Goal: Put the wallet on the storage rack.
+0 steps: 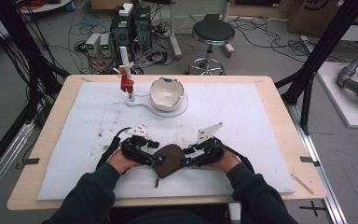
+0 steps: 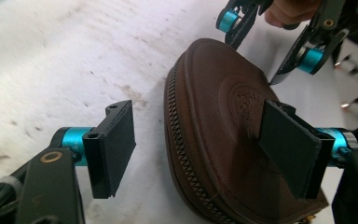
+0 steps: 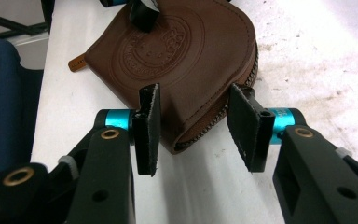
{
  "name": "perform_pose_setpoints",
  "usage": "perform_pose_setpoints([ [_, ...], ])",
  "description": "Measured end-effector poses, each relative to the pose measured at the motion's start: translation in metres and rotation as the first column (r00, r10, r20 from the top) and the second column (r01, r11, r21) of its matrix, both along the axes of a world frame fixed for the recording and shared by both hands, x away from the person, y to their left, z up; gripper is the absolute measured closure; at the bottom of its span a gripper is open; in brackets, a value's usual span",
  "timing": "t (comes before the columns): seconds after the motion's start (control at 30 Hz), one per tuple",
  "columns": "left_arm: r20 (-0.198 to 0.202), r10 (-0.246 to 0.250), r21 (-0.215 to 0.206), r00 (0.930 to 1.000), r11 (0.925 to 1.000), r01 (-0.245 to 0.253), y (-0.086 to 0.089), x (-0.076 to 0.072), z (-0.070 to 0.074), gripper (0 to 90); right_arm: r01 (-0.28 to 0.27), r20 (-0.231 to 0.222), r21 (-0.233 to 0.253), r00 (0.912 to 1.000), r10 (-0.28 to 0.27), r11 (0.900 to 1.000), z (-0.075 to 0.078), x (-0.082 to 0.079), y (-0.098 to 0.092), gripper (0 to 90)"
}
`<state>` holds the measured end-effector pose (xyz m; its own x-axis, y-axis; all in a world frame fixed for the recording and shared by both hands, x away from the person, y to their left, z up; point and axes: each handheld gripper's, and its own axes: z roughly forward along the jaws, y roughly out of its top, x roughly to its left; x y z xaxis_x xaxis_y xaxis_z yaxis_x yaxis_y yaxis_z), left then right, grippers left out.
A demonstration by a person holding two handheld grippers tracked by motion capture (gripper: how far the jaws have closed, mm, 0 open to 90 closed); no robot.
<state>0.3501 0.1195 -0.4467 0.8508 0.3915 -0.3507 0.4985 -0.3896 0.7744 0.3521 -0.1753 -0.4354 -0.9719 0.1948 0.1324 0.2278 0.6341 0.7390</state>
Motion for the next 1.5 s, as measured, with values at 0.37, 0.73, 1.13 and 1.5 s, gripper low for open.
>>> perform_pose_setpoints([
  [0.37,-0.055,-0.085,-0.059,0.9949,0.9949,0.082,0.000,-0.002,0.002,47.0,-0.012,0.031,0.001,0.9994,0.012,1.000,0.001,-0.001,-0.002,51.5],
  [0.73,0.114,0.030,-0.120,0.9931,0.9926,-0.016,0.016,-0.002,0.021,66.0,0.265,0.018,0.133,0.9627,-0.270,0.955,0.015,0.018,-0.057,36.2],
  [1.13,0.304,0.119,-0.111,0.9450,0.9898,-0.089,0.039,0.008,0.055,67.1,0.391,0.028,0.194,0.9144,-0.404,0.900,0.023,0.023,-0.089,36.1],
  [1.5,0.443,0.125,-0.090,0.8880,0.9914,-0.095,0.040,0.033,0.104,67.9,0.484,0.046,0.205,0.8637,-0.502,0.851,0.026,0.026,-0.117,29.4],
])
